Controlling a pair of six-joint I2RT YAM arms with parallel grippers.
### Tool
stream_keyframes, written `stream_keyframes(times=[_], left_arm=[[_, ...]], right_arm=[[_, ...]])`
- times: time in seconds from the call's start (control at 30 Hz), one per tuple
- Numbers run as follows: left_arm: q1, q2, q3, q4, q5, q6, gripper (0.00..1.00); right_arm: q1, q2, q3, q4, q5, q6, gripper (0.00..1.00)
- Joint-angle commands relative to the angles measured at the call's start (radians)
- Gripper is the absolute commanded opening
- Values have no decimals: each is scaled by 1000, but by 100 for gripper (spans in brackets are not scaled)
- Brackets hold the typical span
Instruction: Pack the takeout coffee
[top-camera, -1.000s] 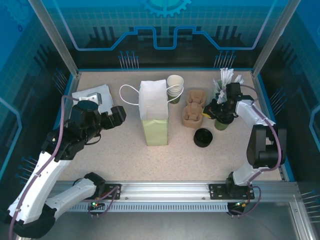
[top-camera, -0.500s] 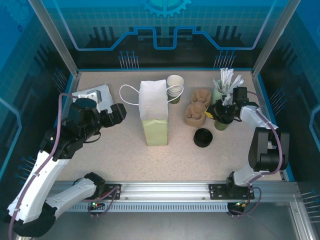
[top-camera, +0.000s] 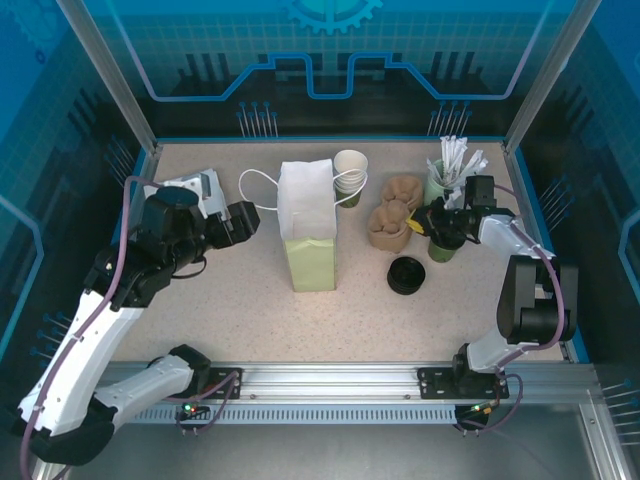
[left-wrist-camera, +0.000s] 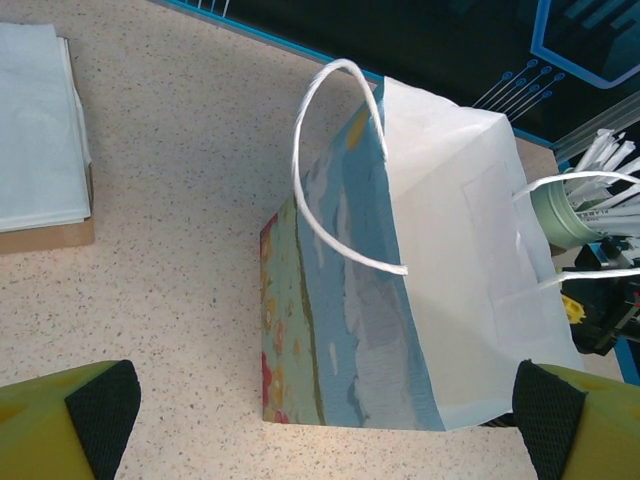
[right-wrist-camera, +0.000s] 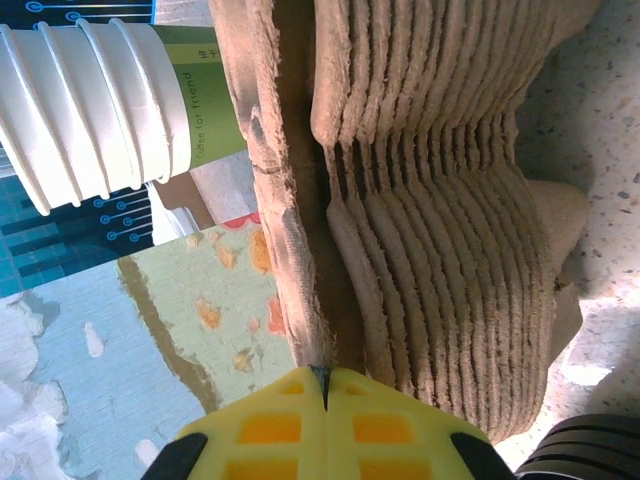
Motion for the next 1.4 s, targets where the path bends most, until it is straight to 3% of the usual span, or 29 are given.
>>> stream_keyframes(times=[0.0,0.67,0.87,1.13,1.37], left_arm=[[-7,9,40,17,32,47,99],[-170,111,147,56,6,201,98],[-315,176,222,43,-76,322,96],[-591,481,528,-92,-250,532,96],[-645,801,822,-244,-189,595,93]], right_arm=[[31,30,-15,39,-34,48,0],[-29,-25,61,-155,-8,-95,0],[-37,-31,73,-150,-24,-70,0],[-38,-20,68,-159,-11,-80,0],[-41,-16,72,-172,-10,-95,0]])
